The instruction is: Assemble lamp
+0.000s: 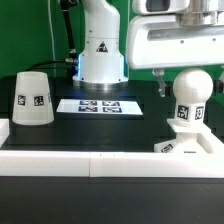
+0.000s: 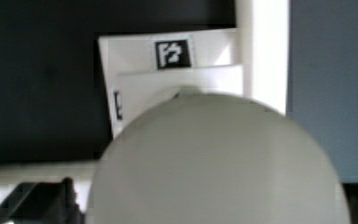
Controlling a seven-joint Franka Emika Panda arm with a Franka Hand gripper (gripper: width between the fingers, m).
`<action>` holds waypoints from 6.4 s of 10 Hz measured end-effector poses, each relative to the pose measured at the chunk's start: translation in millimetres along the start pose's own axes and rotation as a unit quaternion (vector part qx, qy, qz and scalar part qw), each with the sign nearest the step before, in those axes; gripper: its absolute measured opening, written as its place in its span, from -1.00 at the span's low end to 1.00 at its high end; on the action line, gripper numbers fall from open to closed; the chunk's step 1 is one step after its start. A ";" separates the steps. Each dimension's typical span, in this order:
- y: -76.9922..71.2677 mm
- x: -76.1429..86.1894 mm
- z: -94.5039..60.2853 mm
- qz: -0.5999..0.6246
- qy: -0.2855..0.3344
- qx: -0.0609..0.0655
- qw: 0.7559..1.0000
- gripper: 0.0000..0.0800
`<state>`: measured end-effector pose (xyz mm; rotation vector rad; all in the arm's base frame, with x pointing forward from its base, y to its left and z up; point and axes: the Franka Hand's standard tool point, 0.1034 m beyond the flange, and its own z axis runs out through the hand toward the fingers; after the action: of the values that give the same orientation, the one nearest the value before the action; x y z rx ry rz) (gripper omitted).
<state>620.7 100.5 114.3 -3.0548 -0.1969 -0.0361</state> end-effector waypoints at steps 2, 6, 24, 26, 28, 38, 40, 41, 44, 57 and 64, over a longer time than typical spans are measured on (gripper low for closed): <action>-0.4 2.9 -0.9 -0.135 0.007 -0.009 0.991 0.75; -1.0 -4.8 2.4 -0.305 -0.023 -0.013 0.952 0.75; 6.2 -7.8 2.5 -0.289 -0.038 -0.036 0.956 0.44; 5.8 -6.7 1.8 -0.214 -0.036 -0.039 0.975 0.45; 4.9 -6.0 1.8 -0.162 -0.031 -0.041 0.986 0.45; 12.4 -10.4 -1.5 0.143 -0.013 -0.047 0.989 0.45; 12.4 -10.6 -0.9 0.143 -0.013 -0.047 0.989 0.73; 12.3 -10.6 -1.0 0.143 -0.013 -0.047 0.989 0.75; 1.5 -40.5 -22.9 0.116 0.024 -0.039 0.992 0.75; 102.0 -127.8 -10.3 0.135 0.014 -0.033 0.990 0.75; 168.8 -214.4 -33.7 0.201 -0.003 -0.012 0.980 0.75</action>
Offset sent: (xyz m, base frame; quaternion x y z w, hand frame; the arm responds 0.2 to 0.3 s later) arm -0.0044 0.0145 -0.0031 0.0218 -0.0431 -0.2731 0.9608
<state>429.3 -96.3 128.5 -3.0529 0.4226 -0.0028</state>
